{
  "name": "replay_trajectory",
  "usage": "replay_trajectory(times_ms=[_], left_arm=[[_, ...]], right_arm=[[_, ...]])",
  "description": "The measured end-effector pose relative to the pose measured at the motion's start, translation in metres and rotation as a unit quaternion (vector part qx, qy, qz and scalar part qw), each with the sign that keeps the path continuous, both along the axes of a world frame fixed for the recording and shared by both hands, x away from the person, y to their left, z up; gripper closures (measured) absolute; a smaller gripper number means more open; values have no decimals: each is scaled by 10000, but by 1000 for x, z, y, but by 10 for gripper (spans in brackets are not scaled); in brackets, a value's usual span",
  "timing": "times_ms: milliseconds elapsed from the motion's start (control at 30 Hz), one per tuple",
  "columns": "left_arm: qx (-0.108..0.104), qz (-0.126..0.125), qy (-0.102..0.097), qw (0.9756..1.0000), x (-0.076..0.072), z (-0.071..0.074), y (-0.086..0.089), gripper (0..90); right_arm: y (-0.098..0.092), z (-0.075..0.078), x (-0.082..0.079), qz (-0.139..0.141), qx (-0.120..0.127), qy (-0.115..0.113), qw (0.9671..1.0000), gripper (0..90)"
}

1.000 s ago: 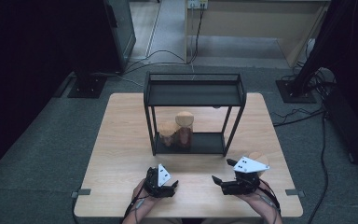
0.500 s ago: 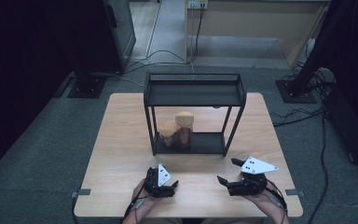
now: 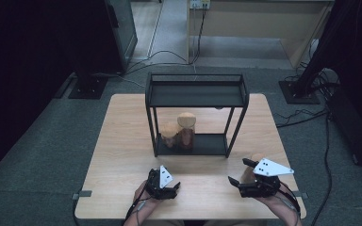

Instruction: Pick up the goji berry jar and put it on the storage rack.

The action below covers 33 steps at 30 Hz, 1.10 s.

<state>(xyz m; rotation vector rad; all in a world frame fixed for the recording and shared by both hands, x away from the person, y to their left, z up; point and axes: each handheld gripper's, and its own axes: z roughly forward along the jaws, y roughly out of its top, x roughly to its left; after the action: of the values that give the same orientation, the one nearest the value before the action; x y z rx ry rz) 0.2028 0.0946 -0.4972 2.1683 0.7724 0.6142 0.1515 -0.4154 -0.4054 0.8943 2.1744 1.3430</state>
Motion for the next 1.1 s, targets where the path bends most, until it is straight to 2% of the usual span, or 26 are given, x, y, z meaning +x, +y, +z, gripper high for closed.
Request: replay_trajectory(times_ms=[433, 633, 1100], left_arm=[[-4, 2, -2, 10000, 0, 0, 0, 217], [-4, 2, -1, 10000, 0, 0, 0, 217], [-3, 2, -1, 10000, 0, 0, 0, 217]], right_arm=[[-18, 7, -11, -77, 7, -110, 9999, 151], [-22, 9, -14, -114, -66, -141, 9998, 151], [-37, 9, -25, -411, -67, -290, 9987, 151]])
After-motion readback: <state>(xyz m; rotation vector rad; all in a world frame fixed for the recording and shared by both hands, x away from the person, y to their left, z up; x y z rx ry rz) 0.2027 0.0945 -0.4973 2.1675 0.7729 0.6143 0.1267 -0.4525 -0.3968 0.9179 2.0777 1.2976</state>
